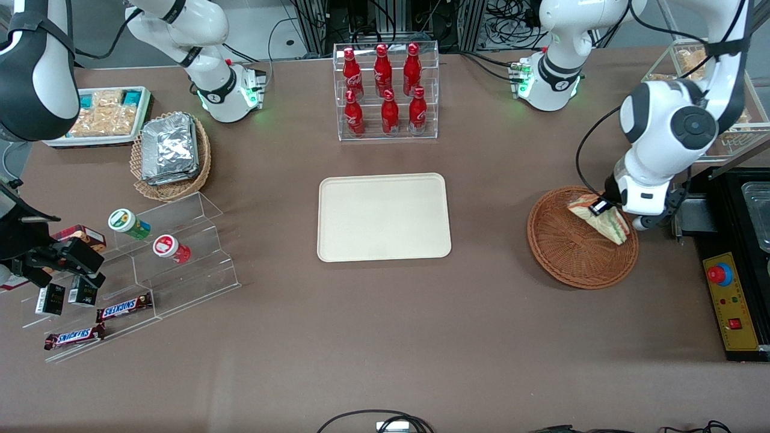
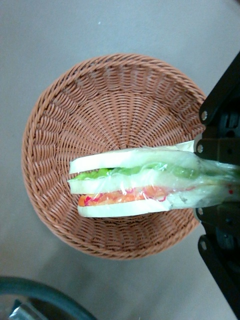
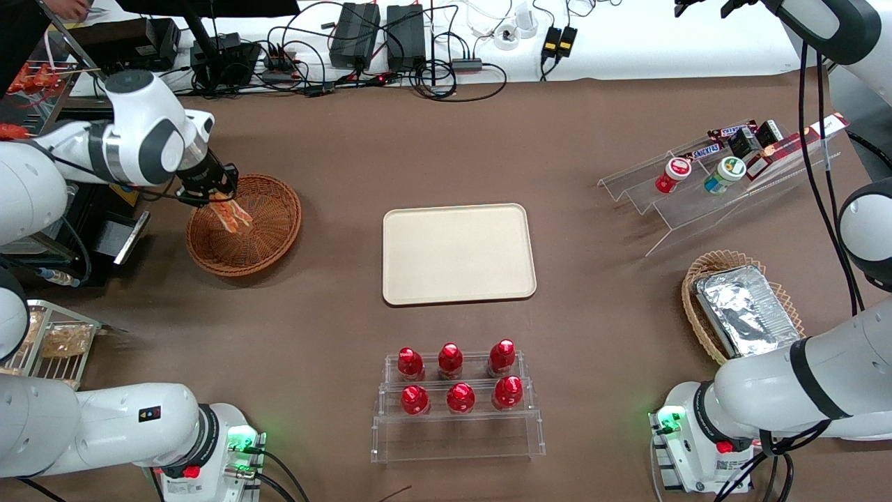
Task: Place sandwich from basket to tray
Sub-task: 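Lift the sandwich out of the basket with the left gripper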
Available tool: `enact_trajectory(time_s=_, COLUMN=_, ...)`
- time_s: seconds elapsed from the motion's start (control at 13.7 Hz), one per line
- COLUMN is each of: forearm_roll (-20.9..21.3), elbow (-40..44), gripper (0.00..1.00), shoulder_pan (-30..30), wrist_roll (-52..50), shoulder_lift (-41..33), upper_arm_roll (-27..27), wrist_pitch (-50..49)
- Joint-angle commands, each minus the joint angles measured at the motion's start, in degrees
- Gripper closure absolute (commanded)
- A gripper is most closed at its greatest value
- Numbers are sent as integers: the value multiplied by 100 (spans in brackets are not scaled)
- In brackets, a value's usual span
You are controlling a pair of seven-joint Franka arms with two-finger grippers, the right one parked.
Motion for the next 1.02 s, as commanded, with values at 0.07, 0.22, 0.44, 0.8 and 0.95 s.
enact_trajectory(time_s=0.07, forearm_roll=47, elbow=1137, gripper=100, shoulder_pan=-45, wrist_roll=562, shoulder_lift=-17, upper_arm_roll=-54, wrist_pitch=-1262)
enact_trajectory(time_s=0.22, forearm_roll=-32, elbow=1464, gripper=100, shoulder_pan=-54, wrist_roll=721, shoulder_lift=1, upper_arm_roll=-325, wrist_pitch=-1457)
enact_trajectory(time_s=0.44, forearm_roll=-41, elbow=1719, gripper=100, shoulder_pan=-63, wrist_roll=730, shoulder_lift=71, upper_arm_roll=-922, wrist_pitch=-1476)
enact_trajectory(time_s=0.8, forearm_roll=56, elbow=1808, gripper=100, shoulder_pan=-63, wrist_roll=739, shoulder_lift=264, upper_arm_roll=-2143, wrist_pitch=-1414)
enact_trajectory(time_s=0.95, forearm_roll=65, elbow=1808, gripper=100, shoulder_pan=-63, wrist_roll=730, shoulder_lift=352, upper_arm_roll=-2601, wrist_pitch=-1353)
